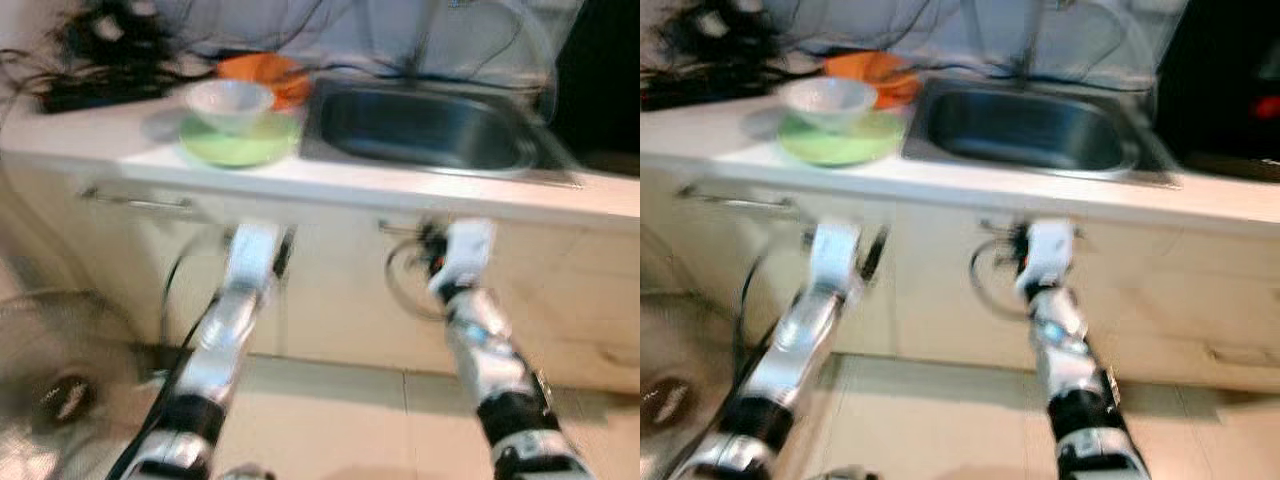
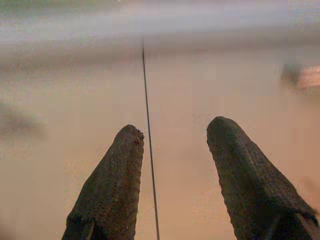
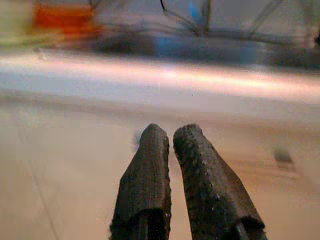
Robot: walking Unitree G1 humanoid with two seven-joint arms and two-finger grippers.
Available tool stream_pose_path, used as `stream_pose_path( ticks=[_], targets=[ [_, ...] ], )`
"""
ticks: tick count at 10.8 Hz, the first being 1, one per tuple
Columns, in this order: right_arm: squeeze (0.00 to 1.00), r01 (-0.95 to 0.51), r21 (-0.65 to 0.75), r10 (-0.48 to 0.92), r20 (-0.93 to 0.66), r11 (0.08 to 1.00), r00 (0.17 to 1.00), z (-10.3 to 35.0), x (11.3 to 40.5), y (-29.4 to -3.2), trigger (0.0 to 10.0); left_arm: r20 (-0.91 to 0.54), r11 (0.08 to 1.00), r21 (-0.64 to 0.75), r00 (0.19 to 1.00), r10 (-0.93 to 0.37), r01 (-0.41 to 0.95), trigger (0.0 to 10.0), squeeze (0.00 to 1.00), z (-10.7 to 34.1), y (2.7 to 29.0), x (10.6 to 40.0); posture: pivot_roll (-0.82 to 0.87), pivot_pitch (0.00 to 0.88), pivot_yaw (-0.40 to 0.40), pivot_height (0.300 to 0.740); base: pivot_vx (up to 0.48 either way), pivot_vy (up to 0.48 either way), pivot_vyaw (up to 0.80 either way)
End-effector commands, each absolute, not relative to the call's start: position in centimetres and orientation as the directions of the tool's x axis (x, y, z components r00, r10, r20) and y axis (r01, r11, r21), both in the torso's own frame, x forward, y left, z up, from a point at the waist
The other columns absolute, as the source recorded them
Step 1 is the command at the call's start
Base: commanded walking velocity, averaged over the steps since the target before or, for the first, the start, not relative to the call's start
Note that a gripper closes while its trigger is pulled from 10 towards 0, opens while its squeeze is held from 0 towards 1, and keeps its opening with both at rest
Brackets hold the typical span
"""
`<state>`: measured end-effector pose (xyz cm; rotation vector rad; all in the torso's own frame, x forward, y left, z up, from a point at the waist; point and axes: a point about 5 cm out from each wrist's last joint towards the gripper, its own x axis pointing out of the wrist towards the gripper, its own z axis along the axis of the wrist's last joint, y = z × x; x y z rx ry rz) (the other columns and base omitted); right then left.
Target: Kitchen organization
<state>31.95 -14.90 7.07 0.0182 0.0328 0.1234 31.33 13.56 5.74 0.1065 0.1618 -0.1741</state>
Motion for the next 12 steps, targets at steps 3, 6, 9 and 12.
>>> stream_pose_path(
  ticks=[3,6,9,12],
  targets=[
    [0.0,-0.135,0.068,0.15,-0.311,0.988,0.939,1.2,29.3,-15.7,10.0,-0.411,0.988,0.065,0.906,-0.099,0.138,10.0,0.0,0.0,14.9,28.3,0.05,0.023,-0.064,0.74,0.0,0.0,0.0],
    [0.0,-0.07,0.066,0.096,-0.624,0.995,0.775,-4.8,23.9,-17.5,10.0,-0.691,0.993,0.078,0.723,-0.007,0.083,10.0,0.0,-6.0,17.5,22.1,0.05,0.019,-0.064,0.74,0.0,0.0,0.0],
    [0.0,-0.013,0.031,0.032,-0.755,0.999,0.655,-7.4,19.9,-18.7,10.0,-0.782,0.993,0.099,0.622,0.035,0.068,10.0,0.0,-8.0,18.3,18.9,0.05,0.009,-0.062,0.74,0.081,0.0,0.0],
    [0.0,-0.01,0.025,0.026,-0.78,1.0,0.625,-7.9,19.1,-18.8,10.0,-0.781,0.993,0.096,0.624,0.037,0.062,10.0,0.0,-8.1,18.3,18.7,0.05,0.002,-0.06,0.74,0.329,0.0,0.0]
  ],
)
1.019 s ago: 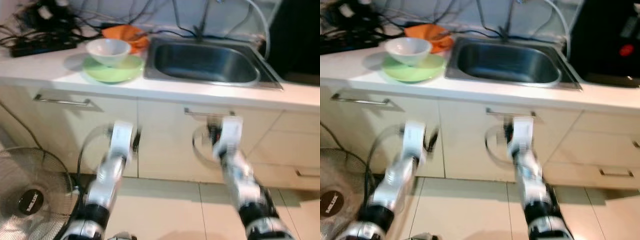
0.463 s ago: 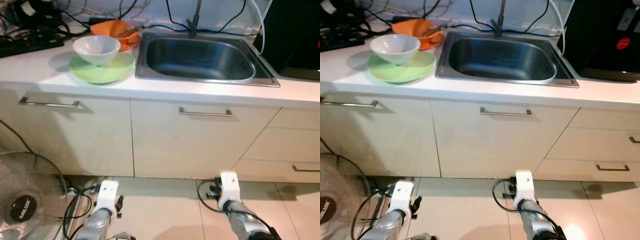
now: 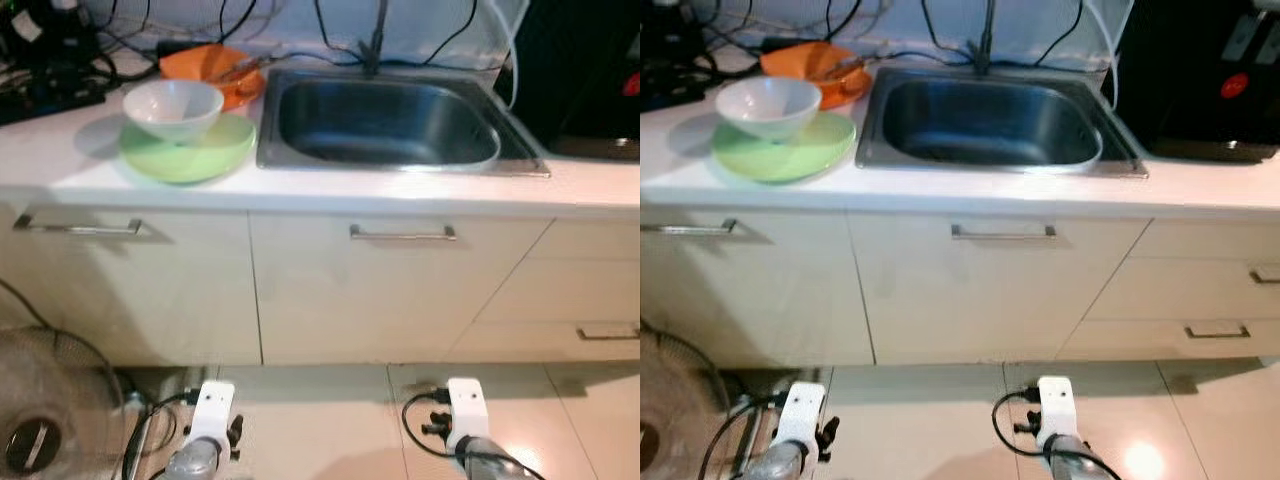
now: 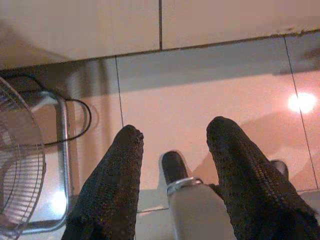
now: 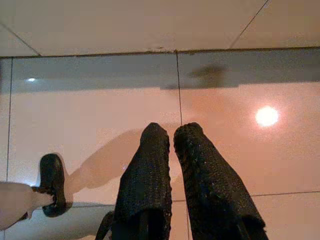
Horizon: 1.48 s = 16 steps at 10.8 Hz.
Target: Kitchen organization
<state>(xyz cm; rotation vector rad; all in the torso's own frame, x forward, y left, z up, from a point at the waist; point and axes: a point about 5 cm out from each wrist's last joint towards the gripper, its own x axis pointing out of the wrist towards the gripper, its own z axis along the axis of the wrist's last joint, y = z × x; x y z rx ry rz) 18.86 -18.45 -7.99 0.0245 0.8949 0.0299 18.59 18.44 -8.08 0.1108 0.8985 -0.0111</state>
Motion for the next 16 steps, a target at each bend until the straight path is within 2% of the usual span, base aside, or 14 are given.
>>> stream_pose_path(
  ticks=[1,11,14,16],
  targets=[
    [0.0,-0.016,0.022,0.027,-0.781,1.0,0.624,-7.86,19.12,-18.72,10.0,-0.781,0.993,0.096,0.623,0.034,0.067,10.0,0.0,-8.05,18.38,18.7,0.05,0.0,-0.059,0.74,0.375,0.0,0.0],
    [0.0,-0.044,0.022,0.045,-0.777,0.999,0.628,-7.75,19.23,-18.87,10.0,-0.781,0.993,0.099,0.623,0.035,0.068,10.0,0.0,-8.09,18.33,18.69,0.06,0.02,-0.064,0.74,0.395,0.0,0.0],
    [0.0,-0.062,0.014,0.05,-0.78,0.998,0.624,-7.73,19.26,-18.92,10.0,-0.771,0.994,0.092,0.636,0.032,0.06,10.0,0.0,-7.95,18.25,18.91,0.06,0.022,-0.067,0.74,0.082,0.0,0.0],
    [0.0,-0.071,0.007,0.05,-0.787,0.997,0.615,-7.82,19.09,-19.03,10.0,-0.787,0.993,0.095,0.616,0.029,0.075,10.0,0.0,-8.18,18.13,18.58,0.06,0.024,-0.067,0.74,0.0,0.0,0.0]
  ],
)
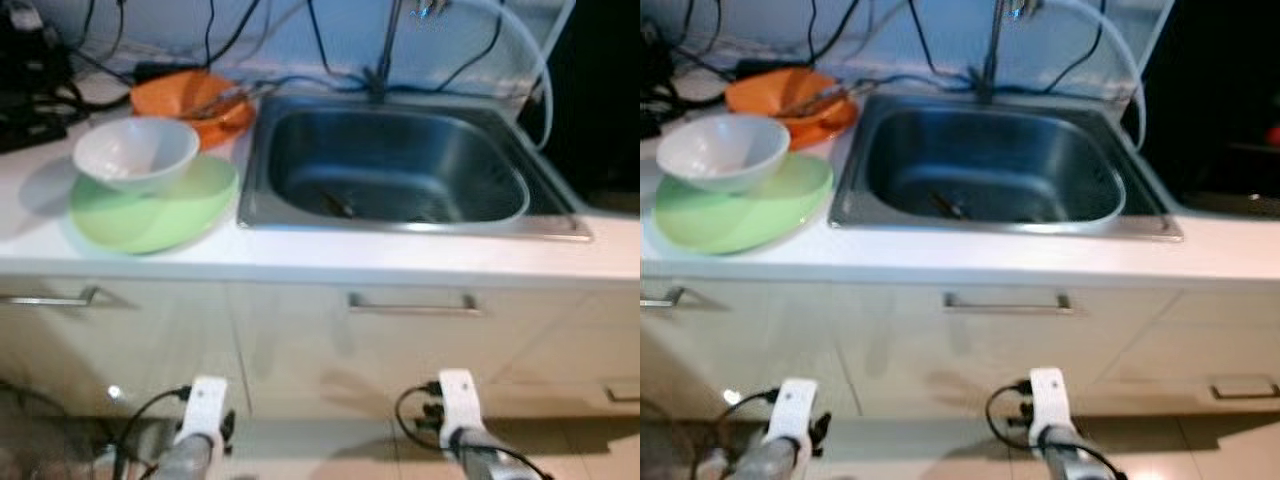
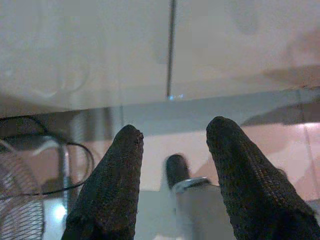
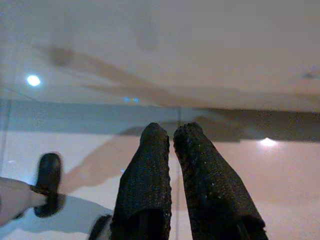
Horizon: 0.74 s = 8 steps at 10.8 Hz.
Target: Kitchen organization
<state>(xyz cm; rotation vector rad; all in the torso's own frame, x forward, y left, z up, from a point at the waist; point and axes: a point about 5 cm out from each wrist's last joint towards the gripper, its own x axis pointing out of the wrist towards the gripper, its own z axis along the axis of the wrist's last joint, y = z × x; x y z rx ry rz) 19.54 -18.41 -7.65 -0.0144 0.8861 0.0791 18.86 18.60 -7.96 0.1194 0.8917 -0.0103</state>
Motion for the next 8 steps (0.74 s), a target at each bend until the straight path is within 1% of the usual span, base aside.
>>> stream_pose_path(
  ticks=[1,6,8],
  targets=[
    [0.0,-0.074,0.006,0.05,-0.789,0.997,0.612,-7.83,19.07,-19.07,10.0,-0.791,0.992,0.097,0.611,0.03,0.076,10.0,0.0,-8.24,18.14,18.46,0.06,0.025,-0.068,0.74,0.0,0.0,0.0],
    [0.0,-0.093,-0.008,0.05,-0.796,0.996,0.603,-7.82,19.11,-19.19,10.0,-0.801,0.992,0.098,0.598,0.027,0.086,10.0,0.0,-8.38,18.06,18.25,0.06,0.025,-0.068,0.74,0.0,0.0,0.0],
    [0.0,-0.072,-0.009,0.036,-0.793,0.997,0.608,-7.83,19.07,-19.24,10.0,-0.805,0.991,0.1,0.593,0.031,0.084,10.0,0.0,-8.44,18.25,18.1,0.06,0.028,-0.068,0.74,0.0,0.0,0.0]
  ],
)
